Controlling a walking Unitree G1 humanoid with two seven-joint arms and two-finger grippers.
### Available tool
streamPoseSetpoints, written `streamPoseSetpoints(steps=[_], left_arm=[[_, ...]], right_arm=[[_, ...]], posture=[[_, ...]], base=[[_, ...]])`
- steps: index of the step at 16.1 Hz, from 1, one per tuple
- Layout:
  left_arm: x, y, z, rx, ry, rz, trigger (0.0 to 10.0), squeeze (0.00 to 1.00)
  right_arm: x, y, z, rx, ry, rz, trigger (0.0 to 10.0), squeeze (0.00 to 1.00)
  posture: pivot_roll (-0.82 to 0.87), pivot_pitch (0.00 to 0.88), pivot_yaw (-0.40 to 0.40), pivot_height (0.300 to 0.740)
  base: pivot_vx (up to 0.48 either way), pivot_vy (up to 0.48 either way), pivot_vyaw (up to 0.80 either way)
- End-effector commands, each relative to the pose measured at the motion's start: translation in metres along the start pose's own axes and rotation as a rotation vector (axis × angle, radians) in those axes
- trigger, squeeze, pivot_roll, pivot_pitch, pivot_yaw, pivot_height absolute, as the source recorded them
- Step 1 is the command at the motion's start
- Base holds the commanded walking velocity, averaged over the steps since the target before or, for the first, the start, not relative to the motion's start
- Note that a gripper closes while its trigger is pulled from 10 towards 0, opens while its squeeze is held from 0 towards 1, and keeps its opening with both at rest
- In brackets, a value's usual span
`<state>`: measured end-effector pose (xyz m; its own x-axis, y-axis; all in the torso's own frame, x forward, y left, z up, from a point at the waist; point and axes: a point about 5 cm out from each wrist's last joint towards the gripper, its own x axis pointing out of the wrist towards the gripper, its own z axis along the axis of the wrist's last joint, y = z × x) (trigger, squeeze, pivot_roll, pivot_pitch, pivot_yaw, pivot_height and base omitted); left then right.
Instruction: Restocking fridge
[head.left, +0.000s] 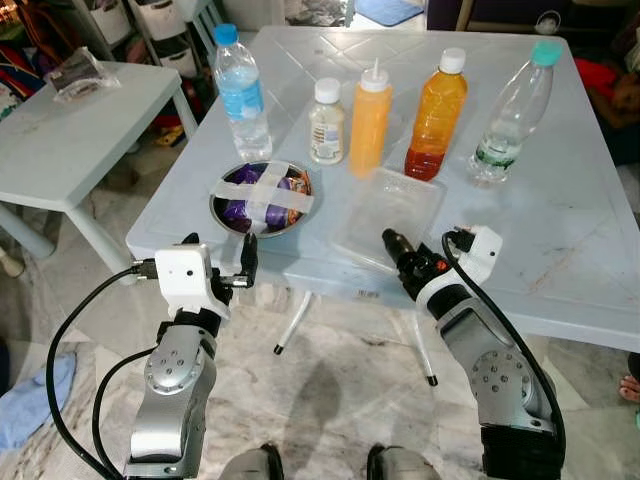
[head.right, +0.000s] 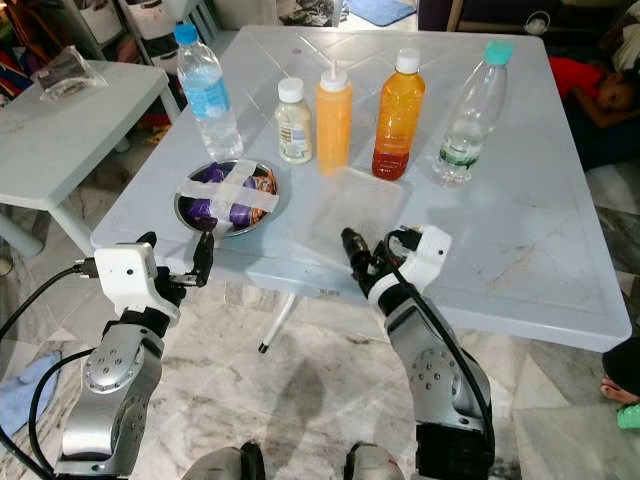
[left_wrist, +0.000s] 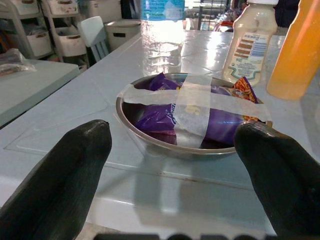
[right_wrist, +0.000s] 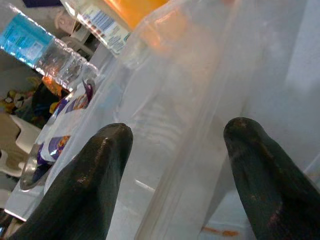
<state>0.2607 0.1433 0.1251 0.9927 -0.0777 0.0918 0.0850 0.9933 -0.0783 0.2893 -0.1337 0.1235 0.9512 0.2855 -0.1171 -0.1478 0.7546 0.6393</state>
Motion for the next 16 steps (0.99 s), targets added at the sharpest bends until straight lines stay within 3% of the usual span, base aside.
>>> streamPoseSetpoints(steps=[1, 4, 7, 10, 16], left_arm=[[0.000, 0.001, 0.002, 0.006, -0.004, 0.003, 10.0, 0.00], [0.000, 0.000, 0.001, 0.001, -0.003, -0.002, 10.0, 0.00], [0.000, -0.001, 0.001, 0.001, -0.003, -0.004, 10.0, 0.00], [0.000, -0.001, 0.001, 0.002, -0.002, 0.000, 10.0, 0.00], [0.002, -0.002, 0.001, 0.002, -0.001, 0.000, 10.0, 0.00]], right_arm=[[-0.003, 0.000, 0.000, 0.033, 0.014, 0.000, 0.0, 0.00], [-0.003, -0.003, -0.003, 0.074, 0.038, -0.024, 0.0, 0.00], [-0.002, -0.004, -0.001, 0.048, 0.036, -0.036, 0.0, 0.00], [0.000, -0.003, 0.014, -0.076, -0.031, -0.051, 0.0, 0.00], [0.002, 0.001, 0.024, -0.204, -0.093, -0.053, 0.0, 0.00]], posture=[[-0.07, 0.148, 0.074, 0.740], [-0.07, 0.150, 0.076, 0.740], [-0.07, 0.151, 0.075, 0.740], [-0.07, 0.152, 0.073, 0.740], [-0.07, 0.148, 0.074, 0.740]], base=[[0.000, 0.000, 0.00], [0.000, 0.000, 0.00], [0.000, 0.000, 0.00], [0.000, 0.000, 0.00], [0.000, 0.000, 0.00]])
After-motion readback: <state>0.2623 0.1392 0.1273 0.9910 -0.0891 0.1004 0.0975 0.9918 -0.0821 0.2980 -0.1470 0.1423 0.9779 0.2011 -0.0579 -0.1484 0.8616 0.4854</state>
